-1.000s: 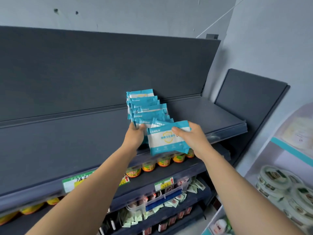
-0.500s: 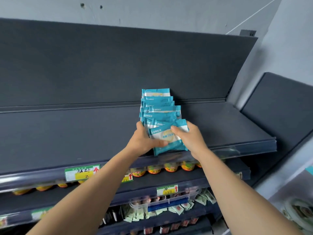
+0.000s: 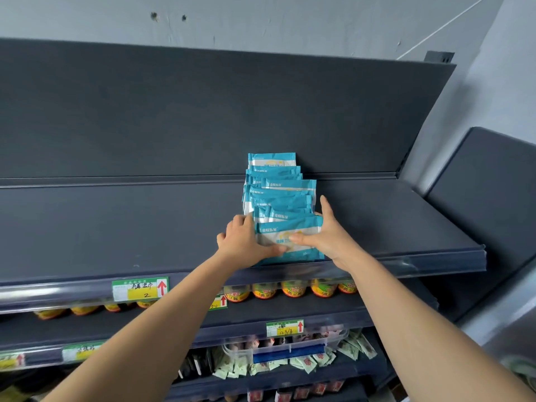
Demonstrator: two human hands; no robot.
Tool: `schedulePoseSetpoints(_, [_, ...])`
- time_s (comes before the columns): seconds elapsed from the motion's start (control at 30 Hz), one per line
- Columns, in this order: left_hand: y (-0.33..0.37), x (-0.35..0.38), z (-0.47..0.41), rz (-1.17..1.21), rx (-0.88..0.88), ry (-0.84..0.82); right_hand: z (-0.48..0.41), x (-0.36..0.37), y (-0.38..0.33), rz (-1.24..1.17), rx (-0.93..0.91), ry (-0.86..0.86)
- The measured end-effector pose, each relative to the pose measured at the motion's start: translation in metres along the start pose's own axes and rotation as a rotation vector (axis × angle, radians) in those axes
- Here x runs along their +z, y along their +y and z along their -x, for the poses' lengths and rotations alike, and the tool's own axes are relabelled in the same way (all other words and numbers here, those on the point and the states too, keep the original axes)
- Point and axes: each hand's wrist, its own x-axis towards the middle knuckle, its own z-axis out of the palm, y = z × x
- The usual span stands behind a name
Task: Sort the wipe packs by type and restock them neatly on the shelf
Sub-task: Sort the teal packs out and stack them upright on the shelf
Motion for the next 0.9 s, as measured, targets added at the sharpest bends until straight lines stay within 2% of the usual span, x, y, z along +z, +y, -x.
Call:
schedulePoseSetpoints(0.07, [0.002, 0.001, 0.001, -0.04, 0.009, 0.048, 0.0, 0.0, -0.002, 0.011, -0.061, 0.023])
schedulePoseSetpoints(0.13, [-0.001, -0.002, 0.002, -0.015, 0.029, 0.058, -0.001, -0.004, -0.003, 0.057, -0.088, -0.048])
schedulePoseSetpoints(0.23, [-0.012, -0.005, 0.004, 0.227, 0.15, -0.006, -0.004, -0.01, 0.002, 0.209, -0.03, -0.165])
schedulePoseSetpoints(0.3, [-0.014, -0.006, 0.007, 0.305, 0.215, -0.033, -0.005, -0.009, 0.005, 0.281, -0.028, -0.095])
schedulePoseSetpoints(0.43, [-0.007, -0.01, 0.005, 0.252, 0.216, 0.028, -0.003, 0.005, 0.007, 0.374, -0.116, 0.125])
schedulePoseSetpoints(0.67, [-0.008, -0.013, 0.006, 0.141, 0.203, -0.032, 0.009, 0.002, 0.008, 0.426, -0.168, 0.112])
schedulePoseSetpoints(0.9, [0.001, -0.009, 0.021, -0.167, 0.336, 0.251, 0.041, 0.004, 0.008, 0.725, -0.195, 0.238])
